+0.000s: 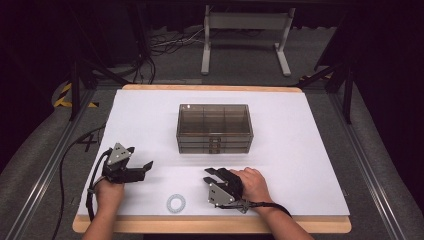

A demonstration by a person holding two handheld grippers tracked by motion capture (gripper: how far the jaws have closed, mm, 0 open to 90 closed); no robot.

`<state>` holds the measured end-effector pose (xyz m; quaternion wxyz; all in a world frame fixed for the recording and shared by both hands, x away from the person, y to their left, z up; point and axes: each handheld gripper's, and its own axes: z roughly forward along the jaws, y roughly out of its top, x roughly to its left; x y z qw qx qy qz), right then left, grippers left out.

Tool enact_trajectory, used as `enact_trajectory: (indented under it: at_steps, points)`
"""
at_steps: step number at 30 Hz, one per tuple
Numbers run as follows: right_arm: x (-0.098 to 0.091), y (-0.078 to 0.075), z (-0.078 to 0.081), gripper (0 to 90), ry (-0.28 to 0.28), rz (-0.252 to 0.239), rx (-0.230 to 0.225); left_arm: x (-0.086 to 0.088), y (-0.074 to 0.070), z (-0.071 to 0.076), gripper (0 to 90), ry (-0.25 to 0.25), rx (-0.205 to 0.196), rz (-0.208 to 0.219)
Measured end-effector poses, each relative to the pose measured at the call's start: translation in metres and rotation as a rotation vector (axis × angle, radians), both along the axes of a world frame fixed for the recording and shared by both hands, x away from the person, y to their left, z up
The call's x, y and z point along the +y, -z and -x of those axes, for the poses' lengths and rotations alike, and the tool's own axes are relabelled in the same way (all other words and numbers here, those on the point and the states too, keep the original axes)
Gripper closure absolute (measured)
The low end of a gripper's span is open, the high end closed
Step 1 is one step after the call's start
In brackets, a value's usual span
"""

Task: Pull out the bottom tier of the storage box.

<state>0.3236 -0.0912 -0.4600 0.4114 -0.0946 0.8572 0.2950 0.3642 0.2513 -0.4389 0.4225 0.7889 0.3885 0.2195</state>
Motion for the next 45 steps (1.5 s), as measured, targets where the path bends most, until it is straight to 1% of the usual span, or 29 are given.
enact_trajectory:
  at_steps: [4, 5, 6, 8, 9, 10, 13, 14, 16, 18, 19, 21, 23, 27, 29, 32, 35, 41, 45]
  points:
    - [0.005, 0.000, 0.004, 66.3, 0.033, 0.015, -0.041, 0.000, 0.000, 0.000, 15.6, 0.001, 0.002, 0.001]
    - [0.006, -0.001, 0.004, 66.3, 0.039, 0.028, -0.049, 0.000, 0.000, 0.000, 15.6, 0.001, 0.002, 0.000]
    - [0.006, -0.001, 0.004, 66.3, 0.046, 0.036, -0.051, 0.000, 0.000, 0.000, 15.6, -0.001, 0.004, 0.003]
    - [0.008, -0.003, 0.004, 65.2, 0.067, 0.030, -0.059, 0.000, 0.000, 0.000, 15.6, 0.000, 0.002, 0.003]
    - [0.009, -0.004, 0.004, 65.3, 0.075, 0.045, -0.060, 0.000, 0.000, 0.000, 15.6, -0.003, 0.002, 0.008]
    - [0.011, -0.004, 0.004, 64.9, 0.098, 0.031, -0.066, 0.000, -0.001, -0.001, 15.6, -0.004, -0.001, 0.008]
    - [0.016, -0.005, 0.003, 64.8, 0.130, 0.040, -0.060, -0.001, -0.001, -0.002, 15.6, -0.004, -0.003, 0.013]
    - [0.016, -0.005, 0.003, 64.8, 0.130, 0.040, -0.060, -0.001, -0.001, -0.003, 15.6, -0.005, -0.002, 0.014]
    - [0.020, -0.004, 0.003, 65.2, 0.156, 0.054, -0.079, -0.002, -0.001, -0.005, 15.6, 0.000, -0.005, 0.011]
    - [0.024, -0.002, 0.004, 65.9, 0.172, 0.085, -0.098, -0.004, -0.001, -0.006, 15.6, -0.002, -0.006, 0.013]
    - [0.027, 0.000, 0.004, 65.8, 0.191, 0.096, -0.115, -0.005, -0.002, -0.007, 15.6, 0.002, -0.007, 0.014]
    - [0.030, 0.000, 0.004, 65.4, 0.201, 0.094, -0.114, -0.006, -0.002, -0.009, 15.6, 0.007, -0.007, 0.015]
    - [0.032, 0.001, 0.004, 65.3, 0.212, 0.090, -0.125, -0.008, -0.002, -0.010, 15.6, 0.008, -0.014, 0.016]
    - [0.038, 0.003, 0.004, 65.8, 0.241, 0.117, -0.153, -0.009, -0.002, -0.012, 15.6, -0.004, -0.026, 0.023]
    - [0.039, 0.003, 0.004, 65.8, 0.246, 0.122, -0.159, -0.008, -0.002, -0.012, 15.6, -0.009, -0.025, 0.030]
    - [0.044, 0.006, 0.003, 66.0, 0.281, 0.133, -0.178, -0.007, -0.002, -0.013, 15.6, -0.014, -0.021, 0.034]
    - [0.046, 0.008, 0.002, 66.0, 0.290, 0.142, -0.184, -0.006, -0.001, -0.013, 15.6, -0.019, -0.022, 0.035]
    - [0.051, 0.011, 0.000, 67.1, 0.356, 0.146, -0.205, -0.005, -0.002, -0.013, 15.6, -0.025, -0.022, 0.035]
    - [0.053, 0.013, -0.003, 67.3, 0.379, 0.161, -0.217, -0.005, -0.002, -0.013, 15.6, -0.027, -0.022, 0.036]
